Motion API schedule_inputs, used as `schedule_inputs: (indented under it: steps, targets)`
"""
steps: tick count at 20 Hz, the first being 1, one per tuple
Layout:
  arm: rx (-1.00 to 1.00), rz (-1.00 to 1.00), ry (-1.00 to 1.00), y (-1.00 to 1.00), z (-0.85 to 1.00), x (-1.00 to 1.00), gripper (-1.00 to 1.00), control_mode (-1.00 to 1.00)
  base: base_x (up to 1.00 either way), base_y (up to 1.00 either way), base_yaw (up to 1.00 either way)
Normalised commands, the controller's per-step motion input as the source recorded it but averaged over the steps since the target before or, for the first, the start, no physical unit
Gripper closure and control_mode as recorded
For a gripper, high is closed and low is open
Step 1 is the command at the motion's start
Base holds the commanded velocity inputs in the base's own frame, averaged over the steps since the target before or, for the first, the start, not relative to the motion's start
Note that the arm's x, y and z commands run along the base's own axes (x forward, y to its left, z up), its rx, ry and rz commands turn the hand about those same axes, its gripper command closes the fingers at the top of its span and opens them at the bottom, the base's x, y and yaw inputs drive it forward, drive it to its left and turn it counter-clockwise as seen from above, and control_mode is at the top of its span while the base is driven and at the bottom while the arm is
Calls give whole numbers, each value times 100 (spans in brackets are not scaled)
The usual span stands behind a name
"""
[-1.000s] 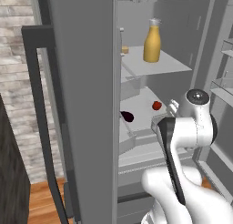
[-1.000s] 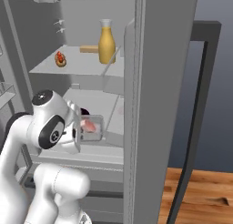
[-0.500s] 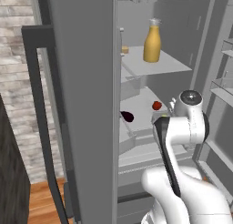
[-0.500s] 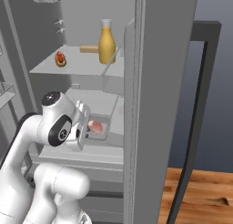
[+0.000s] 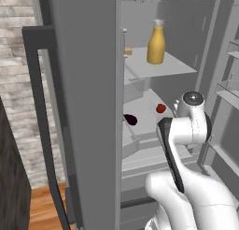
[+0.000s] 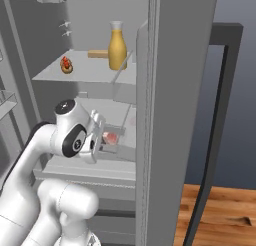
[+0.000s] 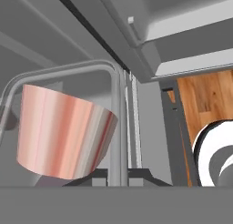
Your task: Place the tupperware on the second highest shelf of the fridge. Make space for the tupperware among the existing items by rearranging them on the shelves if needed. Close the fridge door when finished.
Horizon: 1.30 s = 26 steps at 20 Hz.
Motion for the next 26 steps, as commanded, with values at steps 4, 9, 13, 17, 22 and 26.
schedule_inputs:
  steps: [4, 9, 13, 17, 22, 26]
  targets:
    - [0, 0, 0, 0, -34, 22, 100, -100, 0, 0, 0]
    - [0, 0, 0, 0, -26, 31, 100, -100, 0, 0, 0]
    - [0, 0, 0, 0, -11, 40, 100, -100, 0, 0, 0]
    - [0, 0, 0, 0, 0, 40, 100, -100, 0, 0, 0]
    - [0, 0, 0, 0, 0, 39, 100, -100, 0, 0, 0]
    - [0, 0, 0, 0, 0, 36, 100, -100, 0, 0, 0]
